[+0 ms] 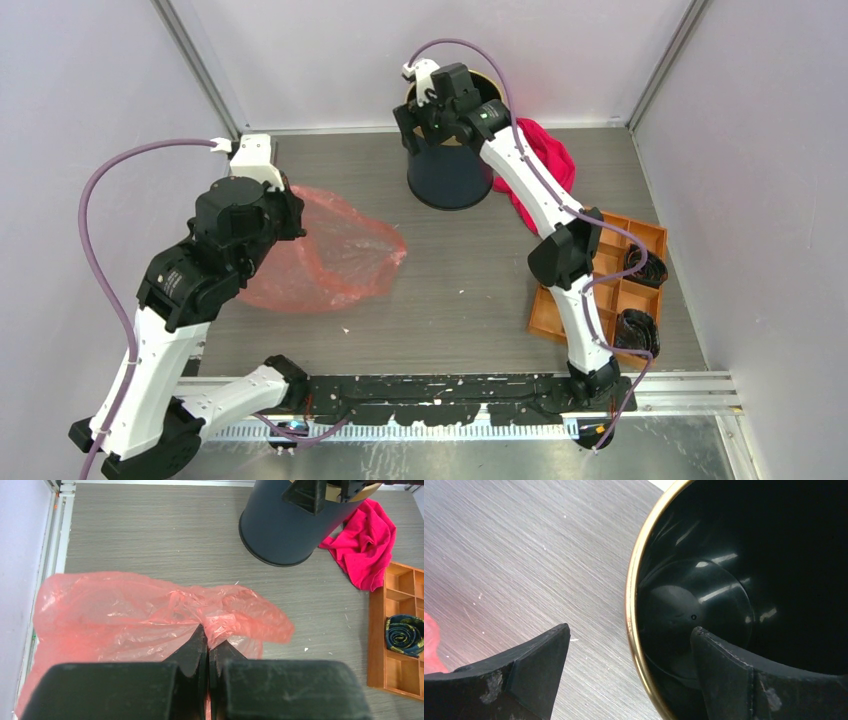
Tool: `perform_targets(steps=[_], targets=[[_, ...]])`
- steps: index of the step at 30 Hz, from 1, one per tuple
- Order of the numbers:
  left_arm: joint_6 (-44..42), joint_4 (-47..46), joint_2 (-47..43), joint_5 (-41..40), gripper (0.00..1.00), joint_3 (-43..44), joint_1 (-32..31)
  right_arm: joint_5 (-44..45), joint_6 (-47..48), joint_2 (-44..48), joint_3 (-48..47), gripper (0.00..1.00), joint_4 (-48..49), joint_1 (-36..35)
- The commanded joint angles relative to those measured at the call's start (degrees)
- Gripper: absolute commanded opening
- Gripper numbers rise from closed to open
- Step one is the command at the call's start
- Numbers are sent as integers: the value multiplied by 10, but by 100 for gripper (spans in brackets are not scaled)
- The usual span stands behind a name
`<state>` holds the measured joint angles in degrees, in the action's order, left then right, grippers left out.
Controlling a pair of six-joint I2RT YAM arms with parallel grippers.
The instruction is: Put the trash bags into the trash bin
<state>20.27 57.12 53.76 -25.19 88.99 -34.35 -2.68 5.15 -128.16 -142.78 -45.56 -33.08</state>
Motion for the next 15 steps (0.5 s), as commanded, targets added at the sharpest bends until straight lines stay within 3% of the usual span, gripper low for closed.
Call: perform_targets(steps=[1,10,15], targets=[[-13,-13,-4,0,0,-6,3,-12,25,-3,-26,92,-11,2],[-18,-22,-5,-2,1,-11,3,-45,52,-22,-72,63,-87,2],[-21,-27,-4,-5,0,-14,3,-66,60,-27,-75,54,-117,3]])
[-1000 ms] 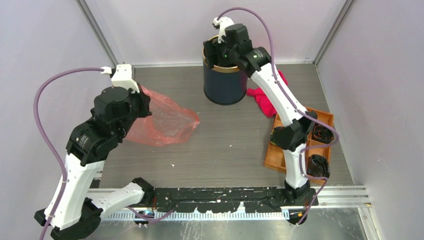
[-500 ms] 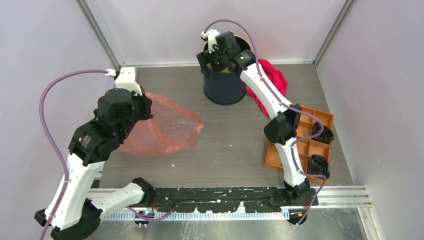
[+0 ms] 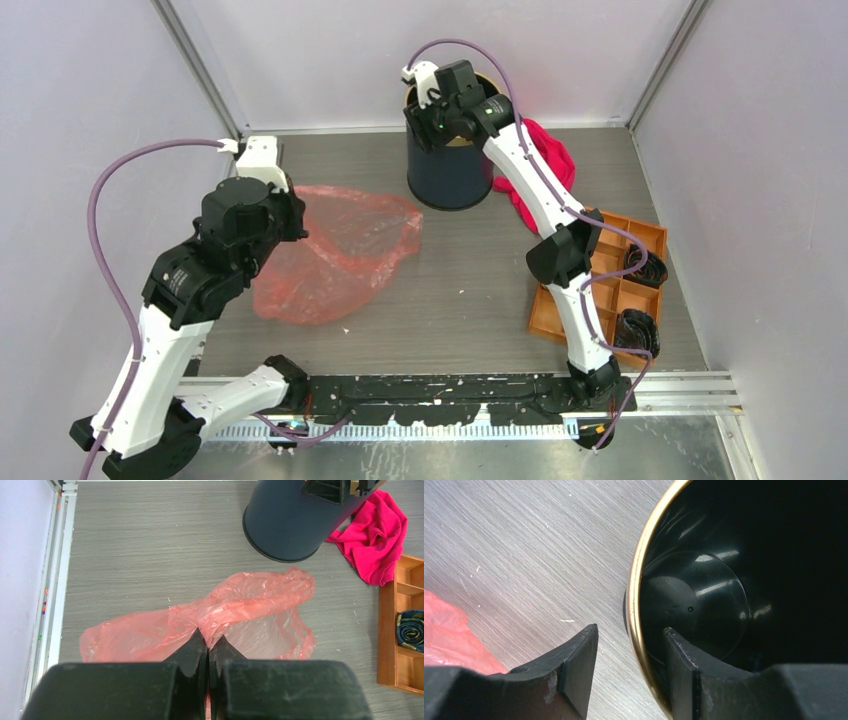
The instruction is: Put the trash bags into the trash bin
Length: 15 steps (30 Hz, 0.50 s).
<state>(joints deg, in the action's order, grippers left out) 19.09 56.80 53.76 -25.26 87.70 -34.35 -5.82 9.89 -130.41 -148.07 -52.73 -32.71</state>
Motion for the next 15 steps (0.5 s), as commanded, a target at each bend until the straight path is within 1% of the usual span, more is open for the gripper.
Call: perform_targets(steps=[1,4,7,10,15], targets=[[-9,-25,-3,-8,1,-2,3,-35,13,-5,-23,52,-50,-1],[-5,-25,0,-30,0,5,3,-34,14,-6,-23,47,-61,-1],[5,-26,1,-66,0,20,3,-38,15,-6,-22,46,-70,-1],[9,-35,2,-85,1,44,3,-38,17,-6,-23,47,-72,-1],[5,-68,-7,-116,0,87,3,-47,17,-7,-22,53,-69,-2]])
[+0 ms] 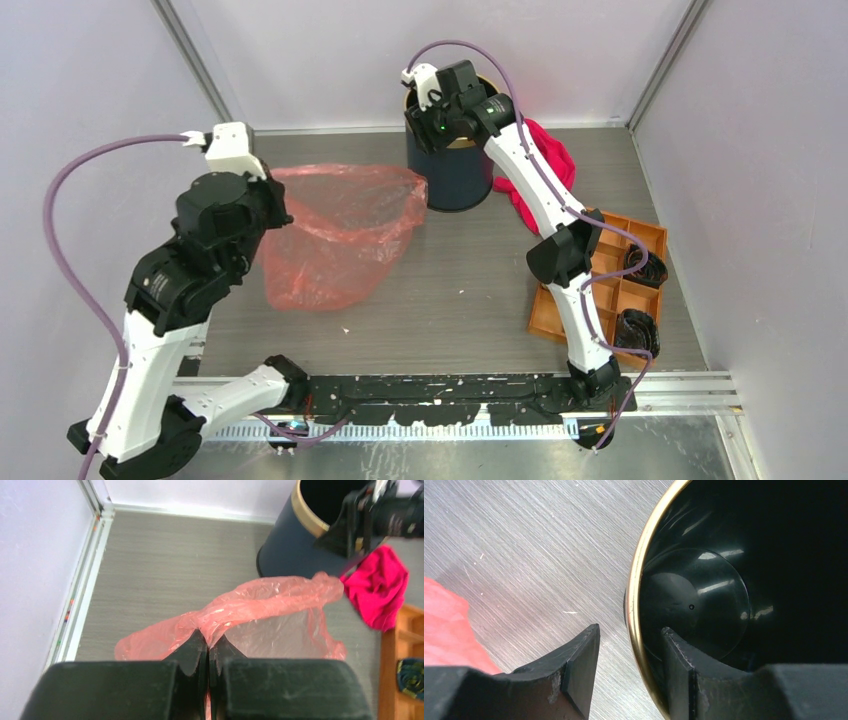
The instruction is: Put the trash bags into the trash bin
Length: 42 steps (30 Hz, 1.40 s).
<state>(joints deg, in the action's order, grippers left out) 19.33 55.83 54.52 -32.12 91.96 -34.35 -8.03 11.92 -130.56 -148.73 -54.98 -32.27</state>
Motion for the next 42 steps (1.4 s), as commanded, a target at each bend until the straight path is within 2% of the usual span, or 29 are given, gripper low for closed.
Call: perform_targets(steps=[1,8,17,25,28,32,34,38,42], targets=[[2,-65,-18,-55,1,51,3,-25,-2,-6,-14,53,-47,-6],[-3,-114,-35,-97,1,78,3,-30,1,-10,1,51,-46,-6],[8,-168,-51,-91,0,63,3,-44,-12,-3,1,35,-76,-16],[-3,-184,-43,-88,0,67,4,-52,-36,14,17,33,-91,-34],[-4,-189,-44,-84,1,63,3,-51,-43,19,24,38,-82,-33],[-3,-194,-52,-84,1,49,3,-28,-40,1,7,39,-92,-34],[-4,-196,-57,-85,1,44,3,-24,-39,-5,2,36,-92,-33],[-7,-200,-63,-89,1,38,3,-36,-51,-7,-9,21,-103,-34],[-7,-203,-62,-88,0,35,3,-57,-75,22,17,19,-97,-38]])
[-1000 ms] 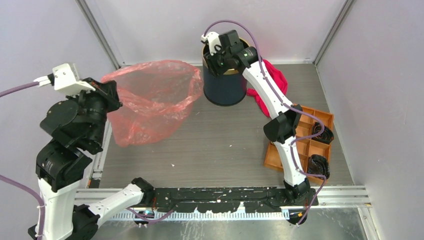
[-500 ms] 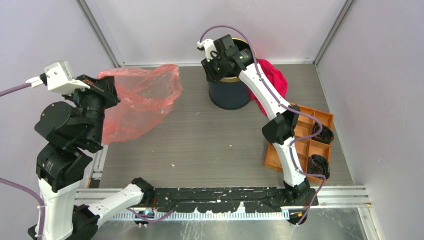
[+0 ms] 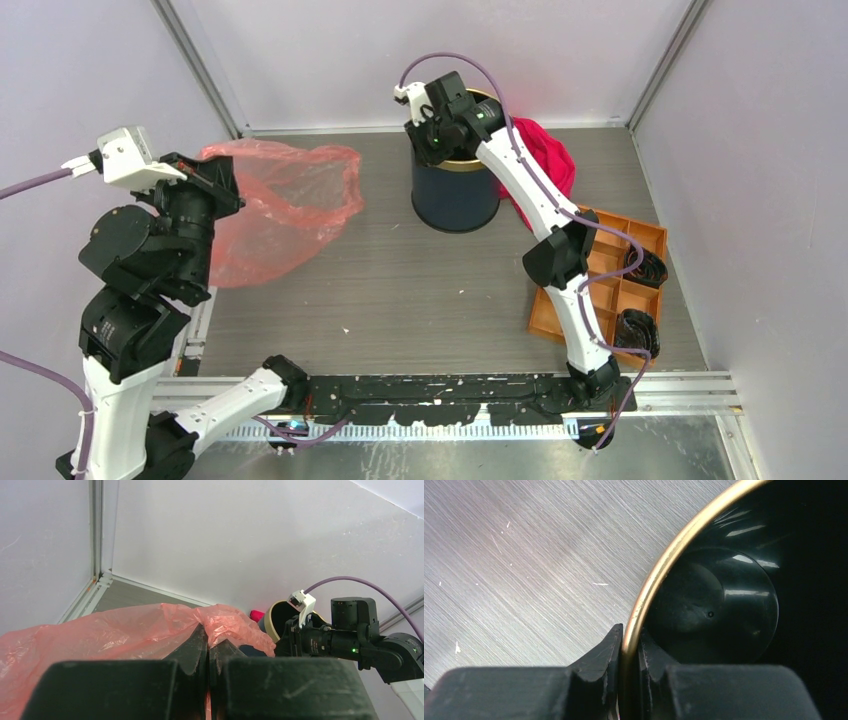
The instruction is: Put the trash bags into the trash bin
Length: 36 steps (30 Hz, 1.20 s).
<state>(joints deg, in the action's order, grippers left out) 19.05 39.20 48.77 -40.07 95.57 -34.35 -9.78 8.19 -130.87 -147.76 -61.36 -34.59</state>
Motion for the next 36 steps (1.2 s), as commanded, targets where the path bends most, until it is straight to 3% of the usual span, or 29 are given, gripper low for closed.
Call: perform_targets(steps=[1,11,15,21,27,32,36], targets=[[-4,-38,-4,-8,1,-2,4,-46,-45,34,14,18,-33,-16],[7,-51,-5,0,1,-20,3,-94,-91,135,151,17,4,-57],[4,-56,-8,-3,1,-22,3,-66,-107,162,185,18,5,-91],[-3,-59,-12,-19,1,-27,3,-38,-196,245,334,24,86,-121],[-2,-74,-10,-21,0,-35,3,-60,-260,325,458,35,187,-136],[5,-75,-2,-12,1,-35,3,-76,-280,347,486,39,210,-152],[1,-93,-6,4,0,-46,3,-75,-286,362,495,58,217,-158]])
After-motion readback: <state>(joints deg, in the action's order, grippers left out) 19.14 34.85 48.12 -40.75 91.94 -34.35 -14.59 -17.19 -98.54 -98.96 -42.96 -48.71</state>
